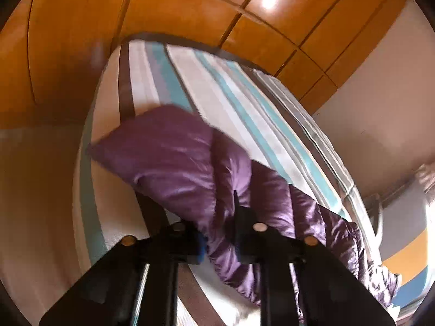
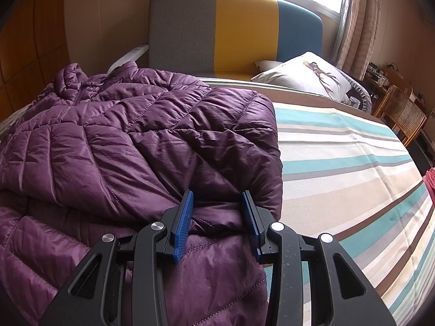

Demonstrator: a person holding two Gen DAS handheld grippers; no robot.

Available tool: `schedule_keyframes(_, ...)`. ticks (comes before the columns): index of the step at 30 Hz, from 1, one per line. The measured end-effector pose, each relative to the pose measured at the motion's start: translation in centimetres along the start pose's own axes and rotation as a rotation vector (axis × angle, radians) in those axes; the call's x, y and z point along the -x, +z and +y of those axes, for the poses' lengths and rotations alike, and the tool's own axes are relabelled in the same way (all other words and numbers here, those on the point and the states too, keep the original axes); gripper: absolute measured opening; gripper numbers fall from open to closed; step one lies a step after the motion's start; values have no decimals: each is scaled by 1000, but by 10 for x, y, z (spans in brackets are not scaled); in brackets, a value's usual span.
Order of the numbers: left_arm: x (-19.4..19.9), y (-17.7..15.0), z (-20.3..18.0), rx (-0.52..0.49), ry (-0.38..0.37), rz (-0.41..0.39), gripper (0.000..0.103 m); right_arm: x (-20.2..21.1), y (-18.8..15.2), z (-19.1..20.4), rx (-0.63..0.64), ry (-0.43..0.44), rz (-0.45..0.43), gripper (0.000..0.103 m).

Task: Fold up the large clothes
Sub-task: 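Grasp the other sleeve cuff with the left gripper, then fold the held sleeve over the jacket body toward the right gripper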

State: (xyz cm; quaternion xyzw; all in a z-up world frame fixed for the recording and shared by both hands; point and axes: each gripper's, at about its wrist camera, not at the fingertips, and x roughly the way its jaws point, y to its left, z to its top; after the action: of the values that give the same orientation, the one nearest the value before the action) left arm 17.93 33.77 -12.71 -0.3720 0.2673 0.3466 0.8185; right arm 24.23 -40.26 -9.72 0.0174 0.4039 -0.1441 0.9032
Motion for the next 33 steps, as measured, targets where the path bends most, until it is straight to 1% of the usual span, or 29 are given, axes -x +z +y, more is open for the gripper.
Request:
schedule_keyframes(3, 20, -5, -17, -62, -5, -65, 8, 0, 0, -1, 0, 0, 0, 37)
schedule_keyframes(5, 37, -9, -34, -114, -36, -119, 8, 0, 0, 0, -2, 1, 0, 37)
schedule_keyframes(6, 41, -10, -38, -131, -46, -130, 8, 0, 0, 0, -2, 2, 0, 37)
schedule_keyframes(11, 74, -26, -83, -307, -97, -209, 8, 0, 0, 0, -2, 2, 0, 37)
schedule_keyframes(15, 100, -55, -124, -492, -103, -266, 8, 0, 0, 0, -2, 3, 0, 37)
schedule_keyframes(17, 114, -77, -146, -604, -111, -307, 8, 0, 0, 0, -3, 3, -1, 37)
schedule_keyframes(19, 130, -104, -167, -704, -142, -342, 8, 0, 0, 0, -4, 5, -1, 37)
schedule_keyframes(21, 142, -126, -183, -780, -162, -363, 8, -1, 1, 0, -4, 6, -1, 37)
schedule_keyframes(23, 153, -151, -199, -847, -186, -373, 8, -1, 1, 0, -5, 7, -2, 37)
schedule_keyframes(27, 168, -191, -221, -939, -236, -370, 8, -1, 1, -3, -8, 13, -2, 37)
schedule_keyframes(30, 181, -216, -233, -983, -269, -352, 7, -1, 1, -3, -9, 14, -2, 37)
schedule_keyframes(33, 184, -239, -248, -1011, -307, -314, 7, -1, 1, -3, -11, 17, -2, 37)
